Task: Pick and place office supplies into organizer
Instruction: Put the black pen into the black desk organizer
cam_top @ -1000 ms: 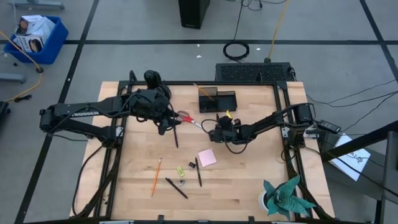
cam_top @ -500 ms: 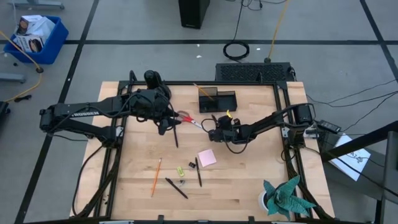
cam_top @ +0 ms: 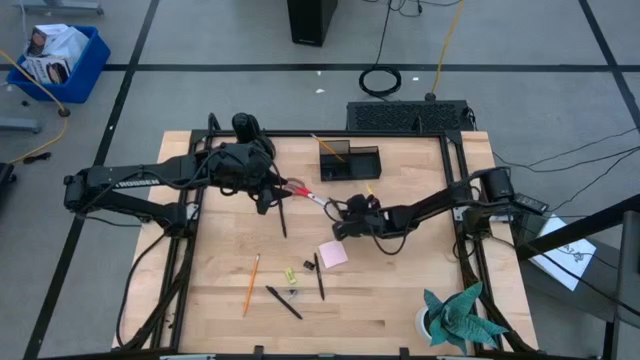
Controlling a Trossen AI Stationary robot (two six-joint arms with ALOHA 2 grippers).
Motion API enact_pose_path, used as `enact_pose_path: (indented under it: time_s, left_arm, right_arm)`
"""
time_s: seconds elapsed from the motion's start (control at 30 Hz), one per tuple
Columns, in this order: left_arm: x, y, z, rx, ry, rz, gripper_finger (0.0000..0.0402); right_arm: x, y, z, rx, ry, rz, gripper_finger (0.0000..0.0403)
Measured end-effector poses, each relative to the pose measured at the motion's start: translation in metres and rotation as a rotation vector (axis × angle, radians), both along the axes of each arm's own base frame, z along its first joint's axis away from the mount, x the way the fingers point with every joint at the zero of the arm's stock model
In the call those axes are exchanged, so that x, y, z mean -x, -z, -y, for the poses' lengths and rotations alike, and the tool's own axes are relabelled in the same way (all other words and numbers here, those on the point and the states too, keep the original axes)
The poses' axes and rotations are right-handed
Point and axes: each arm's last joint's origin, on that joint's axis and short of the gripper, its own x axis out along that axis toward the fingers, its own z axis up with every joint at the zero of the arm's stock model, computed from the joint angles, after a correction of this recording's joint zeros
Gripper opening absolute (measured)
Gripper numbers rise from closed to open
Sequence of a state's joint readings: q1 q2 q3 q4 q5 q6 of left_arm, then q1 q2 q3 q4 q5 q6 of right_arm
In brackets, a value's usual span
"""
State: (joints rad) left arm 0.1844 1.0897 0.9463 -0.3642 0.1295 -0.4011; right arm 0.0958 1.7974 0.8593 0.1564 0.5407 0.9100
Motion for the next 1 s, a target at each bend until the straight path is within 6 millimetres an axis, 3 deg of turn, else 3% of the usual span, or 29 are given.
enact_pose_path:
  time_s: [0.27,0.63,1.0]
  left_arm:
    - [-0.003,-0.007,-0.001,0.065,-0.038,0.078,0.0216]
    - [-0.01,-0.034,-0.005,0.251,-0.065,0.375,0.0216]
    - [-0.011,-0.043,-0.007,0.368,-0.114,0.468,0.0216]
  right_arm:
    - [0.001,-0.034,-0.013,0.012,-0.06,0.133,0.002]
    - [0.002,-0.092,-0.017,0.03,-0.1,0.437,0.002]
    - [0.0,-0.13,-0.019,0.043,-0.111,0.766,0.002]
